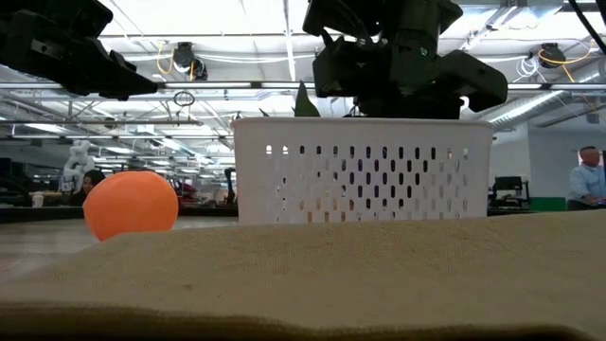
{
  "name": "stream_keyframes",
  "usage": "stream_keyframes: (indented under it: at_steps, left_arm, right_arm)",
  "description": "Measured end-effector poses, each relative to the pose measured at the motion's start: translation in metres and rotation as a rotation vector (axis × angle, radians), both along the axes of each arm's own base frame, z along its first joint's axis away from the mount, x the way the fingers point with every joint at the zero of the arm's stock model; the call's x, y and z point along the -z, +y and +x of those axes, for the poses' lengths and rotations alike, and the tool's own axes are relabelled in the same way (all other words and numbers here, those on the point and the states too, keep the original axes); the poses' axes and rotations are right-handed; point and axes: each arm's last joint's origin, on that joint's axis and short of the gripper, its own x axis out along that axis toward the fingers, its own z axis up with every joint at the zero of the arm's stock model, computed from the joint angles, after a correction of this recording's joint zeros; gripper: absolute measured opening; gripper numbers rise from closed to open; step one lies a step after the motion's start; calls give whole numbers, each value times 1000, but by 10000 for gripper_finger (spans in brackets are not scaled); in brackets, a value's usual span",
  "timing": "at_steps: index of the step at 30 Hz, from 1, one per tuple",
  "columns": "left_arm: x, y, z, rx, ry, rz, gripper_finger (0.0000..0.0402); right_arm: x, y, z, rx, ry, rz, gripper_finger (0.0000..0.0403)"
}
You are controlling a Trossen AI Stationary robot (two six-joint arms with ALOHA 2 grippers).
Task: Pick and placing Produce into tupperware
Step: Put the violet grapes into the white basket
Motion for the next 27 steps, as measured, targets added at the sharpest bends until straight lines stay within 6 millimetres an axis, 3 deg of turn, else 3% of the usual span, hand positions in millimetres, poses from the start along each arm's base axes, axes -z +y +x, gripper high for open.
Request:
stream_keyframes:
  at_steps: [7,27]
  left_arm:
    - [0,0,0,0,0,0,33]
    - [0,0,0,0,0,0,33]
  right_arm:
    - [0,-2,-1,-12,34,95,210]
    - [0,-8,1,43,29,74,210]
